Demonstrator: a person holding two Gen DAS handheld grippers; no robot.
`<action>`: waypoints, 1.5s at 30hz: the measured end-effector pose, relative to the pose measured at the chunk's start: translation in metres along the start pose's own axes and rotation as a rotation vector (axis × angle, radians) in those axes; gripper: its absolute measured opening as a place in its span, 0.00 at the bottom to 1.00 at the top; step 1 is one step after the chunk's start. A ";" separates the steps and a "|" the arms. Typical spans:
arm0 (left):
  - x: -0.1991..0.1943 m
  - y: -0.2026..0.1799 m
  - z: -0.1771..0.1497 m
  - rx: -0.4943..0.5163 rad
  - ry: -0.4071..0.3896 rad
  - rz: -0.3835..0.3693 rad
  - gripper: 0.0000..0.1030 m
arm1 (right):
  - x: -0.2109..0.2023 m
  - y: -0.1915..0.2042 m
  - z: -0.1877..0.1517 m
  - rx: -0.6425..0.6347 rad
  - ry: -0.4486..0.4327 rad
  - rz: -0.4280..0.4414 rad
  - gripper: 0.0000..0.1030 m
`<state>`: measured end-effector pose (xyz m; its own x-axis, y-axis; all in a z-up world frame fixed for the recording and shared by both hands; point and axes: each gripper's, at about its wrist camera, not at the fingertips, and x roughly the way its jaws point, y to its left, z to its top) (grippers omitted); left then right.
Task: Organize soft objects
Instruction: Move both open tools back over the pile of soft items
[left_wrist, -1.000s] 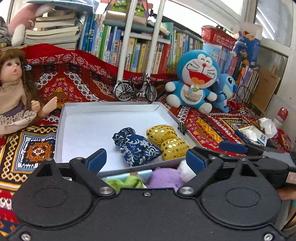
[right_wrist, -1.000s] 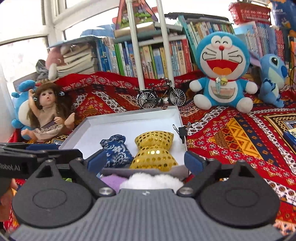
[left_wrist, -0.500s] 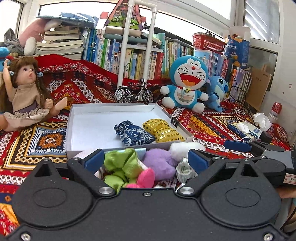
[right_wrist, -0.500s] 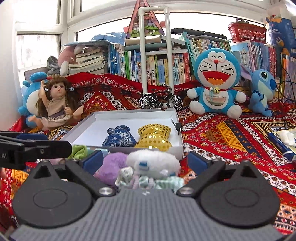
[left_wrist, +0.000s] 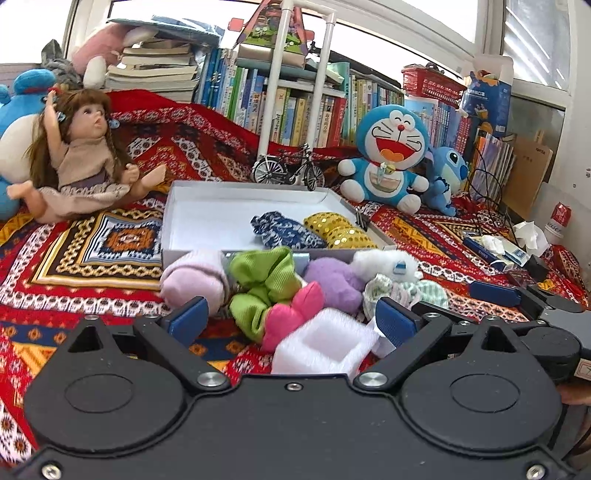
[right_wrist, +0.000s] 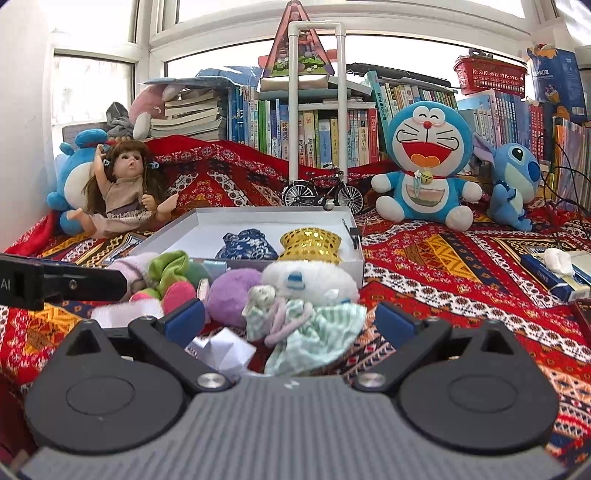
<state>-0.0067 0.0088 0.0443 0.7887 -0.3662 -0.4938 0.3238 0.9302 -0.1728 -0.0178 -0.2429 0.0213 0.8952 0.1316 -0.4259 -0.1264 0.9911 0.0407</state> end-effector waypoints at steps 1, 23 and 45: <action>-0.001 0.001 -0.003 -0.002 0.005 0.003 0.94 | -0.002 0.001 -0.002 -0.006 -0.001 -0.003 0.99; 0.008 -0.007 -0.025 -0.012 0.073 -0.008 0.94 | -0.003 0.028 -0.031 -0.098 0.090 0.040 0.87; 0.023 -0.018 -0.026 0.042 0.087 -0.024 0.84 | 0.000 0.026 -0.038 -0.062 0.135 0.033 0.59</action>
<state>-0.0080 -0.0153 0.0135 0.7328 -0.3832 -0.5623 0.3649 0.9188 -0.1506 -0.0367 -0.2182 -0.0118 0.8250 0.1560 -0.5432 -0.1842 0.9829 0.0026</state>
